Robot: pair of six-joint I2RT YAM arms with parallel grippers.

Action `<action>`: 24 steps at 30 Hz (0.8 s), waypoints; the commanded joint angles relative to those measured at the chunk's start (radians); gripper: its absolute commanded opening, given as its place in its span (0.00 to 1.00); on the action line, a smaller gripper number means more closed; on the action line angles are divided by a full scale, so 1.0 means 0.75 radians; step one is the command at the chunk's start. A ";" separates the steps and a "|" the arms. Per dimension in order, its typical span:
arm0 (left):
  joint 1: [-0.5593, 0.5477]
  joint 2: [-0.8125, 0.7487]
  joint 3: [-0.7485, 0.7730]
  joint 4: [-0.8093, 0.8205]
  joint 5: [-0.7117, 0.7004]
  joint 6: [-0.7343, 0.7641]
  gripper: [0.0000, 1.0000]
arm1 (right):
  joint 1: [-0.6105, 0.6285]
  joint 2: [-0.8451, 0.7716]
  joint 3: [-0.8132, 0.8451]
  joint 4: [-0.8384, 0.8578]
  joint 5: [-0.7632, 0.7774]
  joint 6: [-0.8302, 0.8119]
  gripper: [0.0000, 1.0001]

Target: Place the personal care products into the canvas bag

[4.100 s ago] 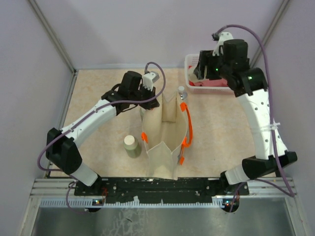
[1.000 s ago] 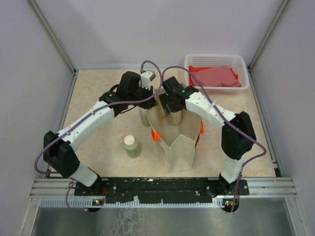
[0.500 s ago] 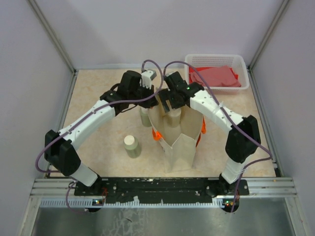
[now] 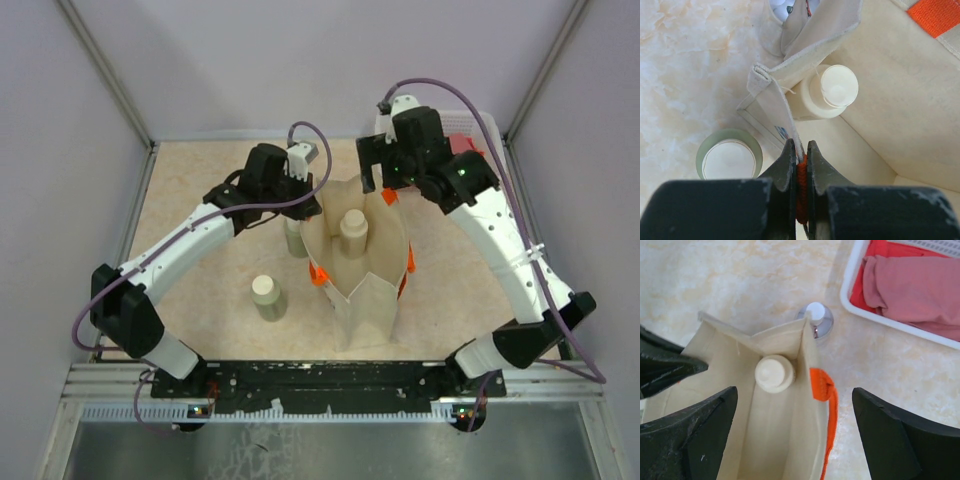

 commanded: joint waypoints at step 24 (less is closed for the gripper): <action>-0.004 -0.016 -0.039 0.014 0.018 -0.008 0.08 | -0.197 0.556 0.505 0.086 -0.263 -0.112 0.91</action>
